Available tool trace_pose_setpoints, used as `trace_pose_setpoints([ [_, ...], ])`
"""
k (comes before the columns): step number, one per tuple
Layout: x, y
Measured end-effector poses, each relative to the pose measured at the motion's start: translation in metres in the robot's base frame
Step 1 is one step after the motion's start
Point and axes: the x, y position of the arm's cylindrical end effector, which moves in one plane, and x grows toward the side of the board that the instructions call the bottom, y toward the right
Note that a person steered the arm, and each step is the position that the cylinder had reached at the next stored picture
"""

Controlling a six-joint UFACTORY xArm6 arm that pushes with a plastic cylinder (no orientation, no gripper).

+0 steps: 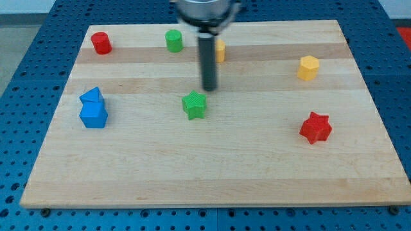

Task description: Move your arm closer to the red star

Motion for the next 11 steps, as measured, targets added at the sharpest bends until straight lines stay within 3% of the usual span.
trace_pose_setpoints([
  [1, 0.000, 0.051],
  [5, 0.077, 0.179],
  [9, 0.067, 0.184],
  [11, 0.099, 0.184],
])
